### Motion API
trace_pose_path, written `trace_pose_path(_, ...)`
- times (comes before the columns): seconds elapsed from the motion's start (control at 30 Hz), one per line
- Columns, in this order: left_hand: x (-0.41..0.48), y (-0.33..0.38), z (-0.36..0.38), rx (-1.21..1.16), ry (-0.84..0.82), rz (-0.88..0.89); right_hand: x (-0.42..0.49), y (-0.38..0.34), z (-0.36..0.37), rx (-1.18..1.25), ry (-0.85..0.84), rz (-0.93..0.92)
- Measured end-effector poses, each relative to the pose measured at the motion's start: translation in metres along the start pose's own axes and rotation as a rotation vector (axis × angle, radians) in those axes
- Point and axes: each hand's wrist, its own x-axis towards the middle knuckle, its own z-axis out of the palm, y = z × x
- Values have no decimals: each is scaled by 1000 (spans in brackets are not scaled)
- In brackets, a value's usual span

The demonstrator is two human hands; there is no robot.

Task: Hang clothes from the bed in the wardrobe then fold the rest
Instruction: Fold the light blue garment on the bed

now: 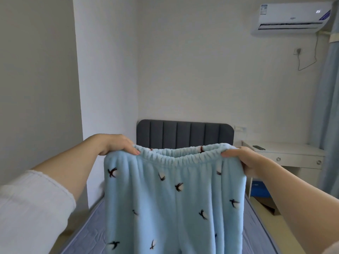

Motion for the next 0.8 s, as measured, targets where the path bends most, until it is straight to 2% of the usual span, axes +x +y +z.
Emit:
trace_pose_path(0.07, 0, -11, -7, -245, -127, -105, -6, 4, -9, 94, -154, 69)
trace_pose_path(0.13, 8, -21, -9, -414, -157, -170, -2, 9, -16, 168, -143, 132)
trace_pose_path(0.23, 20, -20, 16, -496, -134, -243, 11, 19, -2, 103, 15, 306)
trace_pose_path(0.3, 31, -15, 48, -427, -1, -272, 25, 30, 18, 75, 147, 409)
trace_pose_path(0.37, 44, -4, 81, -339, 131, -262, 37, 37, 43, 124, 261, 400)
trace_pose_path(0.43, 50, 10, 110, -396, 128, -292, 46, 38, 63, 131, 320, 314)
trace_pose_path(0.5, 51, 28, 127, -503, 123, -299, 48, 36, 81, 125, 233, 277)
trace_pose_path(0.6, 56, 51, 135, -542, 193, -176, 48, 28, 102, 214, 1, 280)
trace_pose_path(0.7, 50, 64, 129, -517, 198, -78, 45, 17, 113, 342, -40, 254)
trace_pose_path(0.8, 43, 66, 115, -647, 77, -2, 42, 6, 108, 450, -93, 223)
